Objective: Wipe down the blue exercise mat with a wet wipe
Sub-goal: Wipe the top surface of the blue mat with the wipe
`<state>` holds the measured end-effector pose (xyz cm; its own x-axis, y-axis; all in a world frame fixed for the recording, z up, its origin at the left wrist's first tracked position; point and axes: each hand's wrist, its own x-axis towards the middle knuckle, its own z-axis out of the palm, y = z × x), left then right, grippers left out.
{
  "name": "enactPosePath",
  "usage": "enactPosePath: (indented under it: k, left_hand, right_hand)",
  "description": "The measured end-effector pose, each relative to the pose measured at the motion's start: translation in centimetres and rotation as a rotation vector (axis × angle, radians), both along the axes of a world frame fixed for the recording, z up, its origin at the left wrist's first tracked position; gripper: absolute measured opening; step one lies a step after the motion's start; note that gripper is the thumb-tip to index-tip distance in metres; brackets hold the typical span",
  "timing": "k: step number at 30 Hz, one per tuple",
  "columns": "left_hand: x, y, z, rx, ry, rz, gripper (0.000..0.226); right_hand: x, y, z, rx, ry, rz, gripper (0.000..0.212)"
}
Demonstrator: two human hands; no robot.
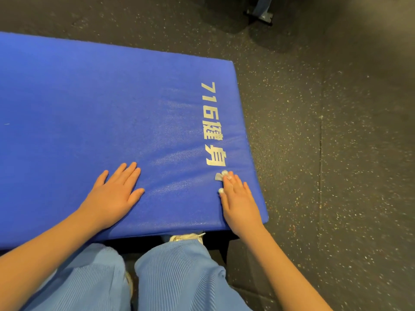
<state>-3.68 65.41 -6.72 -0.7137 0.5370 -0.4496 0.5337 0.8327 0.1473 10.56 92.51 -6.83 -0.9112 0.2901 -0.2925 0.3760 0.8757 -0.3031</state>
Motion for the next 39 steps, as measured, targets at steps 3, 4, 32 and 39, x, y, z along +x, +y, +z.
enactPosePath:
  k: [3, 4, 32, 39]
  left_hand:
    - [0.1, 0.0, -0.1, -0.015, 0.003, 0.009, 0.089]
    - [0.1, 0.1, -0.1, -0.020, -0.004, 0.024, 0.078]
    - [2.3, 2.9, 0.4, 0.104, -0.043, -0.097, 0.091]
    - [2.4, 2.9, 0.4, 0.131, -0.036, -0.090, 0.090]
  right_hand:
    - [-1.6, -2.7, 0.6, -0.096, -0.022, 0.074, 0.063]
    - [-1.2, -3.5, 1.0, -0.129, 0.001, 0.145, 0.068]
    - [3.8, 3.3, -1.4, -0.102, 0.232, -0.426, 0.038]
    - [4.7, 0.9, -0.2, -0.082, 0.112, 0.003, 0.073]
